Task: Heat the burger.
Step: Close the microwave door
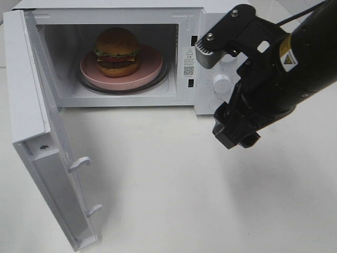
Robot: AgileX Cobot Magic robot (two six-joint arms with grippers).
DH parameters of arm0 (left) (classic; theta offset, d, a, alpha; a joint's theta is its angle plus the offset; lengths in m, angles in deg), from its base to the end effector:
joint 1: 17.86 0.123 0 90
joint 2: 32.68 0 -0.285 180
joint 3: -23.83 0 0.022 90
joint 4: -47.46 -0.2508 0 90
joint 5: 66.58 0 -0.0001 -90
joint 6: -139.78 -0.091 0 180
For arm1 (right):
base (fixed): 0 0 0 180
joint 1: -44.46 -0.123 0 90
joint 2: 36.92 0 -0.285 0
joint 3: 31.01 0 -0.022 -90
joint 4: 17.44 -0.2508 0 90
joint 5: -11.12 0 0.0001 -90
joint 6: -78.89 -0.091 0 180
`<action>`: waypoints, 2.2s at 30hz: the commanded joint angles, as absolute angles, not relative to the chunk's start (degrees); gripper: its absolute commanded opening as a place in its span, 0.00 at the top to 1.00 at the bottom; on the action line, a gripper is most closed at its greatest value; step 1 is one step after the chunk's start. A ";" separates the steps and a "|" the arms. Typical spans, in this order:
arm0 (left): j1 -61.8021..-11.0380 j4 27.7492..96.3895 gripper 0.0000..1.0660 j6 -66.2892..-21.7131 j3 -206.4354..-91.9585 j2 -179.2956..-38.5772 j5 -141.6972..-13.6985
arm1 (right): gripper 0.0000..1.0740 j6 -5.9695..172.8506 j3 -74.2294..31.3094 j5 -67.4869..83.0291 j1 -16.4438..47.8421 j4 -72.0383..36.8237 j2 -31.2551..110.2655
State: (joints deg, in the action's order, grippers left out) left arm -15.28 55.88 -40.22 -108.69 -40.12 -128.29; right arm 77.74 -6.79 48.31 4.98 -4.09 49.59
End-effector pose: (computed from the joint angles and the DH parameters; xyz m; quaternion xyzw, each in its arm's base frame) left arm -0.0087 -0.0121 0.2819 -0.0148 0.8485 -0.0615 0.5253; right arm 0.2194 0.1643 0.2635 -0.3791 0.8788 0.0080 0.2897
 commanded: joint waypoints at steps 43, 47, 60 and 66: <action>-15.45 55.77 0.08 -40.56 -108.57 -39.26 -127.83 | 0.29 71.32 16.30 68.53 25.61 -8.55 6.56; -15.45 55.77 0.08 -40.56 -108.57 -39.26 -127.83 | 0.29 71.32 17.33 68.30 30.08 -10.10 0.83; -15.45 55.77 0.08 -40.56 -108.57 -39.26 -127.83 | 0.29 71.49 17.33 68.19 38.73 -10.45 -16.13; -15.45 55.77 0.08 -40.56 -108.57 -39.26 -127.83 | 0.29 71.90 17.50 68.25 40.39 -10.90 -25.01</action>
State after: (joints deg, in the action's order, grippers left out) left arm -15.28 55.88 -40.22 -108.69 -40.12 -128.29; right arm 71.44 17.16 68.59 39.99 -10.67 -23.23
